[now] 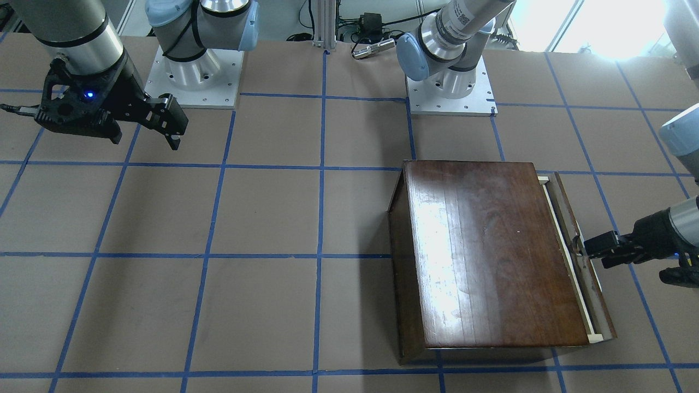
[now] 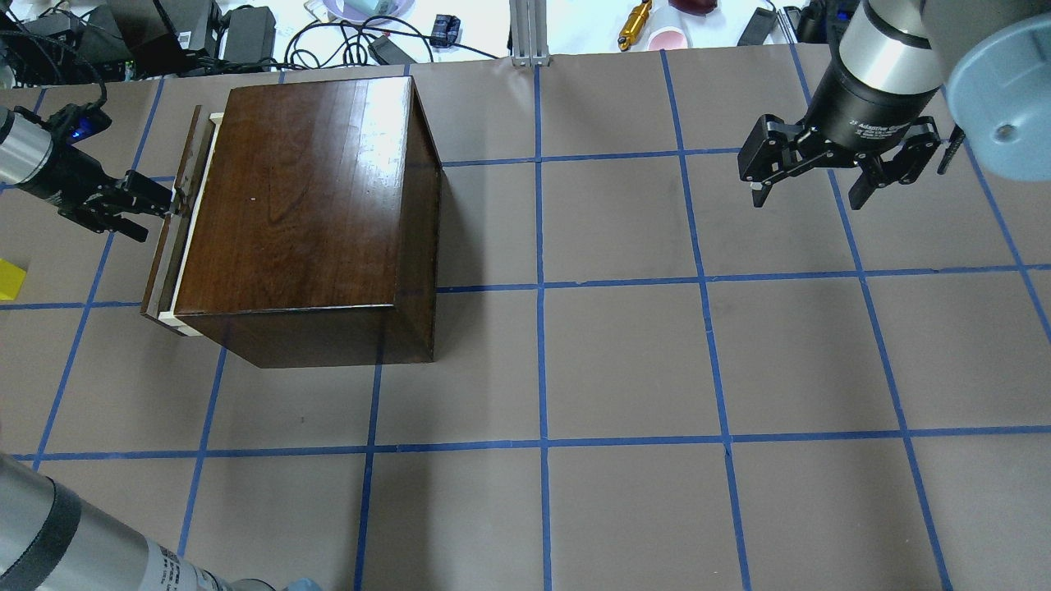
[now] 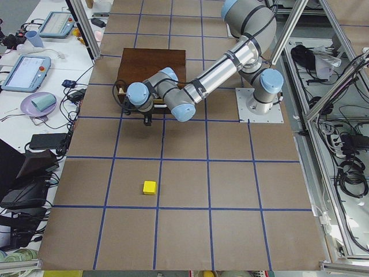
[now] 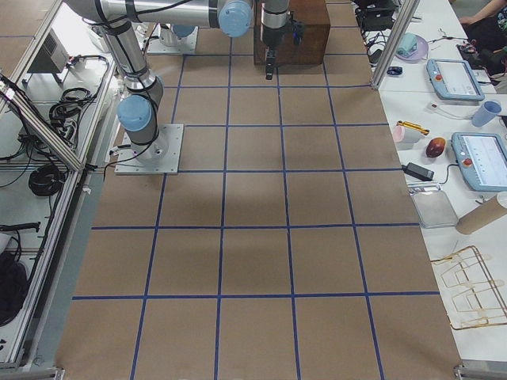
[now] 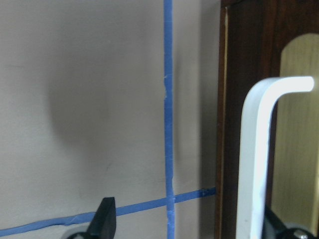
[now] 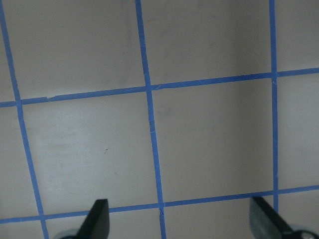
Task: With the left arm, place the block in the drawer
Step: 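Pull the drawer open away from the cabinet with the left gripper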
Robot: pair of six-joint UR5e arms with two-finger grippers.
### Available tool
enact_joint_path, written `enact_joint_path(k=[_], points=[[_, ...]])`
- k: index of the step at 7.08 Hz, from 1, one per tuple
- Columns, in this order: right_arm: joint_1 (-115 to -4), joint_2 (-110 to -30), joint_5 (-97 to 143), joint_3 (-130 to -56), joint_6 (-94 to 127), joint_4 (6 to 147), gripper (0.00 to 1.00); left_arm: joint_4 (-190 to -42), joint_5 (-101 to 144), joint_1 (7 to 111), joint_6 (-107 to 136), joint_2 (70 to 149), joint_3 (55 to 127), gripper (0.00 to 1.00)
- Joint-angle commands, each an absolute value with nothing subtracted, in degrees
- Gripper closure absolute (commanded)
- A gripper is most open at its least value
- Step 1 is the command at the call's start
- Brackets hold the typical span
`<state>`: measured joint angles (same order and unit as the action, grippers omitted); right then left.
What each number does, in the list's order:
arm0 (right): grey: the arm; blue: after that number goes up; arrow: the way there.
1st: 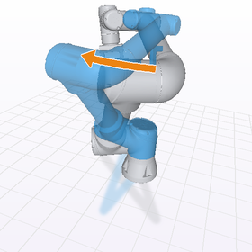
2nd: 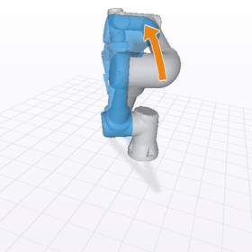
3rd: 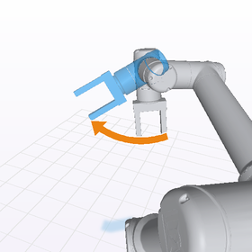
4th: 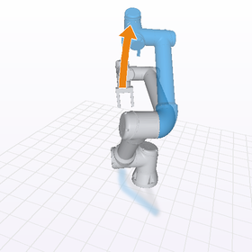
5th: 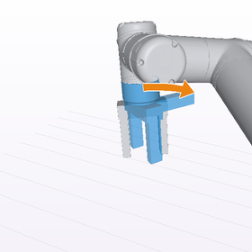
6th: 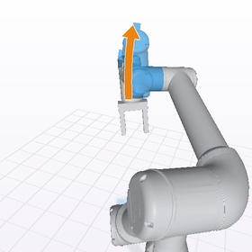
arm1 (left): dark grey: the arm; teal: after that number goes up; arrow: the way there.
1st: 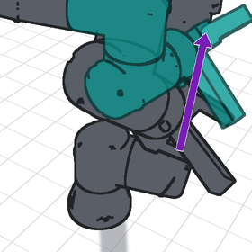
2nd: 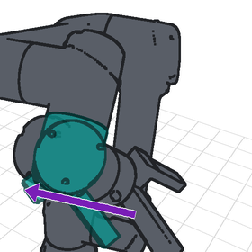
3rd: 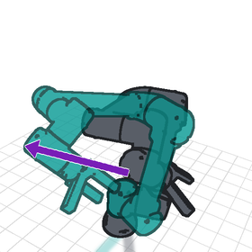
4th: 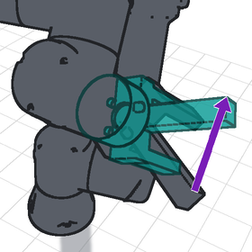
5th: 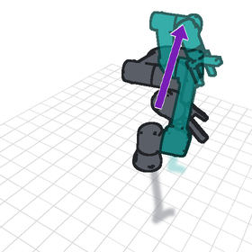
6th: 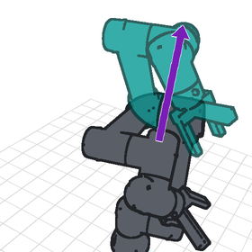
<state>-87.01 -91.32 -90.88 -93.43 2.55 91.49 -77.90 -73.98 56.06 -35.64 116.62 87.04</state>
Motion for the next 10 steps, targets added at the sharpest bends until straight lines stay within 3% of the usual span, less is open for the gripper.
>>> enact_joint_path(k=[1,10], points=[[-87.01,-91.32,-90.88,-93.43,2.55,91.49,0.0,-77.96,-75.23,54.94,-37.25,116.63,86.66,0.1],[-87.01,-91.32,-90.88,-93.43,2.55,91.49,0.0,-77.87,-78.92,51.94,-40.61,116.46,85.78,0.1]])
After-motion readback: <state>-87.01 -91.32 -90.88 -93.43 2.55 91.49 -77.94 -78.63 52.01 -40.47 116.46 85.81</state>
